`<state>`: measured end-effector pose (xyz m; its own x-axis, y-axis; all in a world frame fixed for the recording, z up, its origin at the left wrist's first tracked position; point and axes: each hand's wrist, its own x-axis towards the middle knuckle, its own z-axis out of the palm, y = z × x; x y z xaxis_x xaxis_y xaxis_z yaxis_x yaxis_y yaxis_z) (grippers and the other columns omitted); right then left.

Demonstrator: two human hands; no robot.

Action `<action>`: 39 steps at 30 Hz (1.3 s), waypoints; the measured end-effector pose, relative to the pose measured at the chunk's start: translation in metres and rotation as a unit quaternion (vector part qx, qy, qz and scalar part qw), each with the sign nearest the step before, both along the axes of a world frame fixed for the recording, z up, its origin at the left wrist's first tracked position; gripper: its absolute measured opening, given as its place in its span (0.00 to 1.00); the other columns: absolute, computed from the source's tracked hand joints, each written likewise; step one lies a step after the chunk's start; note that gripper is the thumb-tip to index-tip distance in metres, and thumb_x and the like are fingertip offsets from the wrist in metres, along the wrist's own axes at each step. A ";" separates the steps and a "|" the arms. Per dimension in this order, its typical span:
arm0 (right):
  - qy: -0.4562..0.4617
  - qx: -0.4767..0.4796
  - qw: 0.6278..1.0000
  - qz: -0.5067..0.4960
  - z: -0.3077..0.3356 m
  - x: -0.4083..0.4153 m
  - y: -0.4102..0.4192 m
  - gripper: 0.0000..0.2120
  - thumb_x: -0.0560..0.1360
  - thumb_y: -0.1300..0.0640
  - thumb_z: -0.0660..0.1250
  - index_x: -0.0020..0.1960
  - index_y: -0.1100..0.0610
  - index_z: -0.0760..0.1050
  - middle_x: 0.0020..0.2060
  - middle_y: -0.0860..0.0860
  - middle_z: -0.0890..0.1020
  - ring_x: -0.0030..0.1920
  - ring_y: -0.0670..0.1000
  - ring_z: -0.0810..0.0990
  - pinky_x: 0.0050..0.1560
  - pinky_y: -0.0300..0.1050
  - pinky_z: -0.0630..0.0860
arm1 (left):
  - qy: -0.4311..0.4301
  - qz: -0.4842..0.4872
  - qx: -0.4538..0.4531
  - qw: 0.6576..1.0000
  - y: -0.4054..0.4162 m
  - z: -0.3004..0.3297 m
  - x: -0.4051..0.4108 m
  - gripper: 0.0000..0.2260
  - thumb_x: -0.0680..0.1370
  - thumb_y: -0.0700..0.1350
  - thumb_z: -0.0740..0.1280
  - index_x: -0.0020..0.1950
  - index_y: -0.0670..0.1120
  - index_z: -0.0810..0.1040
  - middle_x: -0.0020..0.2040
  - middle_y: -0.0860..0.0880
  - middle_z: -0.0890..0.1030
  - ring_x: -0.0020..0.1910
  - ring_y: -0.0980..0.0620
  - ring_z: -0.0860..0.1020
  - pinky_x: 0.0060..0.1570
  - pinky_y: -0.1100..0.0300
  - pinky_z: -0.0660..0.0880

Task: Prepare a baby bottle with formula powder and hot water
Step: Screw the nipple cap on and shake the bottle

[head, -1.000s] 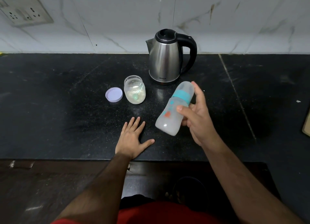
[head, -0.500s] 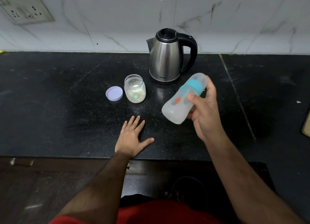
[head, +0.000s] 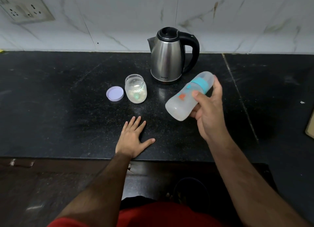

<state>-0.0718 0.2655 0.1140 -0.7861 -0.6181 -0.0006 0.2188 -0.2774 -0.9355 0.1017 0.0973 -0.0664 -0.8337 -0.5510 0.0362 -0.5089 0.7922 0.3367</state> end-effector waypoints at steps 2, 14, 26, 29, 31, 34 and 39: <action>0.001 0.016 1.000 0.012 -0.003 0.003 0.002 0.38 0.74 0.58 0.67 0.78 0.46 0.52 0.48 0.42 0.85 0.50 0.52 0.85 0.43 0.51 0.82 | 0.001 0.001 -0.001 1.000 0.000 -0.001 0.000 0.42 0.72 0.76 0.55 0.78 0.51 0.64 0.81 0.50 0.58 0.81 0.52 0.50 0.79 0.50 0.45; 0.005 0.010 1.000 0.024 -0.002 0.003 0.002 0.38 0.74 0.58 0.67 0.78 0.47 0.53 0.47 0.42 0.85 0.50 0.51 0.85 0.43 0.51 0.82 | -0.007 0.001 -0.006 1.000 0.000 -0.001 0.000 0.41 0.72 0.76 0.54 0.78 0.52 0.63 0.81 0.51 0.57 0.81 0.53 0.49 0.79 0.53 0.42; -0.005 0.005 1.000 0.018 -0.001 0.000 -0.002 0.37 0.73 0.57 0.68 0.77 0.46 0.55 0.48 0.44 0.85 0.50 0.52 0.85 0.43 0.53 0.82 | -0.005 0.001 -0.001 1.000 0.000 0.000 0.000 0.41 0.73 0.75 0.55 0.79 0.52 0.63 0.81 0.51 0.57 0.81 0.53 0.49 0.78 0.53 0.41; 0.007 0.023 0.995 0.097 -0.008 0.012 0.000 0.36 0.73 0.59 0.69 0.76 0.44 0.57 0.49 0.45 0.85 0.50 0.51 0.85 0.42 0.50 0.82 | -0.011 0.001 -0.002 1.000 -0.001 0.000 0.000 0.41 0.72 0.75 0.54 0.79 0.53 0.63 0.81 0.51 0.56 0.81 0.53 0.48 0.79 0.52 0.42; 0.020 0.030 0.990 0.137 -0.008 0.015 0.002 0.37 0.71 0.59 0.71 0.74 0.42 0.58 0.51 0.47 0.84 0.51 0.51 0.84 0.43 0.48 0.81 | -0.016 0.000 -0.002 1.000 -0.001 0.000 0.000 0.41 0.72 0.76 0.54 0.79 0.54 0.63 0.81 0.51 0.56 0.81 0.53 0.47 0.79 0.52 0.43; 0.002 -0.003 0.997 0.083 0.000 0.009 0.001 0.38 0.70 0.59 0.70 0.76 0.47 0.58 0.54 0.49 0.82 0.51 0.51 0.84 0.44 0.51 0.81 | -0.009 0.002 -0.003 1.000 -0.001 -0.001 0.000 0.41 0.73 0.75 0.55 0.79 0.53 0.63 0.81 0.51 0.57 0.81 0.53 0.48 0.79 0.53 0.42; -0.018 -0.015 0.999 0.033 0.000 0.007 -0.001 0.38 0.72 0.59 0.67 0.77 0.48 0.55 0.50 0.47 0.84 0.50 0.52 0.84 0.45 0.54 0.82 | -0.007 0.003 -0.006 1.000 0.000 -0.001 0.000 0.41 0.73 0.75 0.55 0.79 0.52 0.63 0.81 0.51 0.57 0.81 0.53 0.48 0.79 0.53 0.41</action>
<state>-0.0647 0.2643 0.1138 -0.7428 -0.6694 -0.0087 0.2718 -0.2897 -0.9177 0.1018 0.0970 -0.0673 -0.8307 -0.5559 0.0307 -0.5188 0.7929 0.3196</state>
